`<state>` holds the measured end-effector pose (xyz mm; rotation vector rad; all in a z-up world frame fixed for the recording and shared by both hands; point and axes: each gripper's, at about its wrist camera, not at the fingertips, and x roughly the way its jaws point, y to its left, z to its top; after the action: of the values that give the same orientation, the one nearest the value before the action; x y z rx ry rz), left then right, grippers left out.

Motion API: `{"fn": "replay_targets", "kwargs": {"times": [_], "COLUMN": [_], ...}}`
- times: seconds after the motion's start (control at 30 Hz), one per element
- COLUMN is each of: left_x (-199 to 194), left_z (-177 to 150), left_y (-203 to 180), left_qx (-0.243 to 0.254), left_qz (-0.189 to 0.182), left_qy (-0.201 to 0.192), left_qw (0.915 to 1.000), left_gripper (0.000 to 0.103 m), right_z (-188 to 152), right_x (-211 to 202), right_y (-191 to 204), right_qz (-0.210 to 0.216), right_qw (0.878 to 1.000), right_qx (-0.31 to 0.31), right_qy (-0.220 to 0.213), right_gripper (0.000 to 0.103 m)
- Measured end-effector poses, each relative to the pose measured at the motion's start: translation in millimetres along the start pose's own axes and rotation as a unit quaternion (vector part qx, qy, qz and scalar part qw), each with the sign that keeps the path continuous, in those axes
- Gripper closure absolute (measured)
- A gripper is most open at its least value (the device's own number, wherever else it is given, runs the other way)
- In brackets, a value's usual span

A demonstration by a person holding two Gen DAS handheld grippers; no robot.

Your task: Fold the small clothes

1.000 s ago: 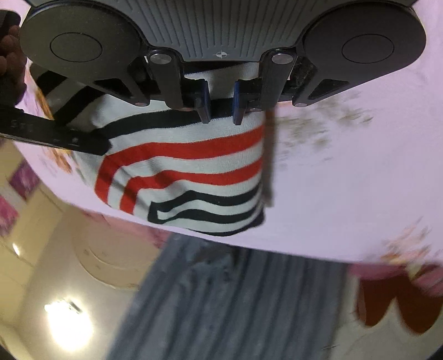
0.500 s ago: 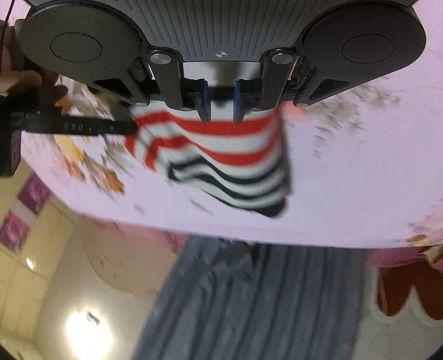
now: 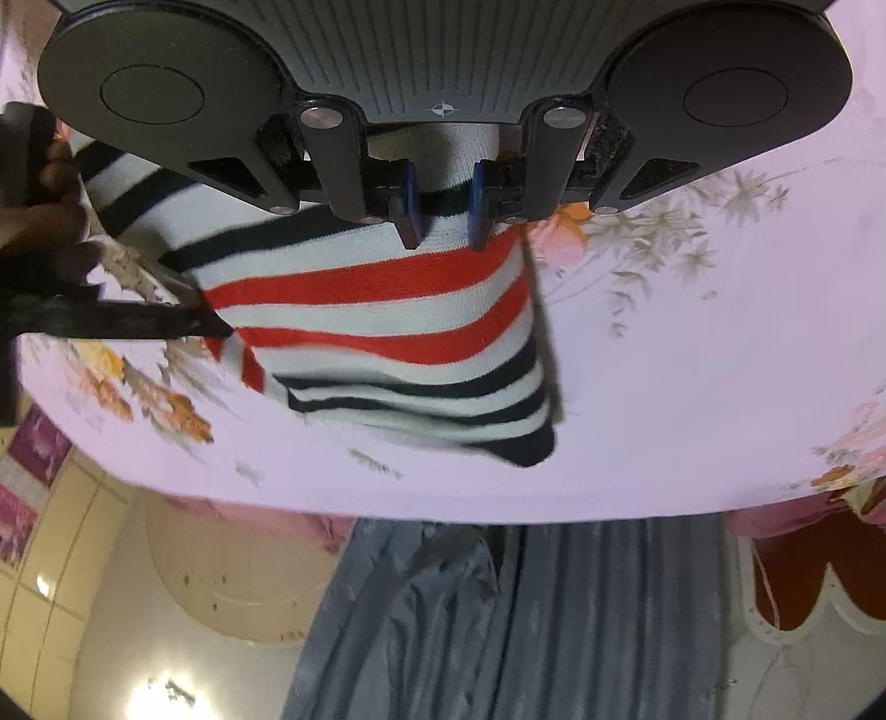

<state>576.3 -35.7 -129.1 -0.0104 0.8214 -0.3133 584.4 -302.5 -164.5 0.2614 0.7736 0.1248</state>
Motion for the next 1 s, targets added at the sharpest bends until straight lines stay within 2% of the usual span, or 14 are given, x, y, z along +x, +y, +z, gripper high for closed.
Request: {"fn": "replay_targets", "kwargs": {"times": [0.13,0.17,0.23,0.3,0.43,0.57,0.6,0.63,0.67,0.83,0.93,1.0], "left_x": [-1,-4,-21,-42,-64,-52,-49,-44,-41,-41,-62,-66], "left_z": [6,6,5,-3,-23,-41,-44,-47,-51,-63,-63,-70], "left_y": [-17,-17,-16,-16,-19,-17,-15,-14,-14,-17,-25,-29], "left_qx": [0.06,0.06,0.057,0.044,0.033,0.018,0.01,-0.001,-0.012,-0.024,-0.013,-0.003], "left_qz": [0.03,0.031,0.026,0.007,-0.006,-0.004,-0.008,-0.012,-0.017,-0.01,-0.009,-0.008], "left_qy": [0.016,0.014,-0.004,-0.022,-0.028,0.01,0.015,0.024,0.029,0.026,0.011,0.015], "left_qw": [0.9977,0.9976,0.998,0.9987,0.999,0.9998,0.9998,0.9996,0.9993,0.9993,0.9998,0.9998], "left_gripper": [0.087,0.087,0.087,0.087,0.087,0.087,0.087,0.087,0.087,0.087,0.087,0.087], "right_z": [4,6,8,5,-19,-49,-55,-62,-67,-66,-68,-72], "right_x": [1,-2,-18,-46,-84,-87,-83,-78,-71,-66,-80,-91], "right_y": [5,7,12,17,38,57,59,61,58,55,59,60], "right_qz": [-0.012,-0.017,-0.028,-0.021,0.013,0.023,0.014,-0.003,-0.02,-0.025,-0.022,-0.012], "right_qw": [1.0,1.0,0.999,0.999,0.995,0.988,0.986,0.983,0.981,0.981,0.982,0.981], "right_qx": [-0.008,-0.013,-0.018,-0.039,-0.095,-0.151,-0.165,-0.178,-0.186,-0.181,-0.181,-0.189], "right_qy": [0.003,0.007,0.002,-0.017,-0.019,0.019,0.028,0.041,0.057,0.065,0.052,0.048], "right_gripper": [0.092,0.09,0.076,0.073,0.079,0.088,0.093,0.103,0.103,0.103,0.103,0.103]}}
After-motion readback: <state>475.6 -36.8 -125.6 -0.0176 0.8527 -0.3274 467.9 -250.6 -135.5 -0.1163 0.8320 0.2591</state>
